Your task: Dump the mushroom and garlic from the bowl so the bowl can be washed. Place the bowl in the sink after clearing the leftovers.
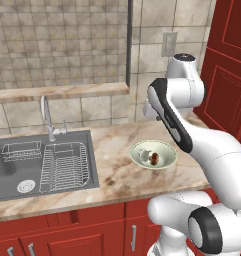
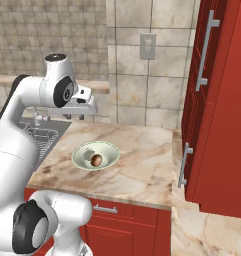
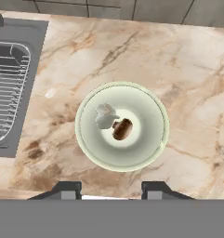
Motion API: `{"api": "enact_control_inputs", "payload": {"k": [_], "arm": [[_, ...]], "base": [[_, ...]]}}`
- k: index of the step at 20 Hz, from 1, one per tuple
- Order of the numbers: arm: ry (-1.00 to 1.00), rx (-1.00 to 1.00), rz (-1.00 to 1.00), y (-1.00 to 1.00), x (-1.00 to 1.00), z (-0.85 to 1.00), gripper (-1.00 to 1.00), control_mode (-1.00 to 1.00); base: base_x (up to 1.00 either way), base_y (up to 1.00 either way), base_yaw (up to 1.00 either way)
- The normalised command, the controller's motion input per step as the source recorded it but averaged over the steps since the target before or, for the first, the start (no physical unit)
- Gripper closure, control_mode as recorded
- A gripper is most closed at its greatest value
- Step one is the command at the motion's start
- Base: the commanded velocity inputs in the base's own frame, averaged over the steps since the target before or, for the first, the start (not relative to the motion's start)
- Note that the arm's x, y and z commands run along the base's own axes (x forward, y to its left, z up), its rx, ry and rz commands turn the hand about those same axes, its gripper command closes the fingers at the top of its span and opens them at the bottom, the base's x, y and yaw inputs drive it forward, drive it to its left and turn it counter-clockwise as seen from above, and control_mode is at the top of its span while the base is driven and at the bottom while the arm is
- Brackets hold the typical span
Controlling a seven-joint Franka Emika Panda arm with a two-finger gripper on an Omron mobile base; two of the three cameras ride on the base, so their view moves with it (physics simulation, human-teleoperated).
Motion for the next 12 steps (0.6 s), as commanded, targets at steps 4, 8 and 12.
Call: {"api": "enact_control_inputs", "payload": {"k": [4,8,12], "arm": [[0.03,0.0,-0.06,-0.15,-0.17,-0.06,-1.0,-1.0],[0.08,0.0,-0.21,-0.44,-0.31,-0.38,-1.0,-1.0],[0.19,0.07,-0.38,-1.0,-0.3,-0.78,-1.0,-1.0]], "base": [[0.0,0.0,0.0],[0.0,0.0,0.0],[0.0,0.0,0.0]]}}
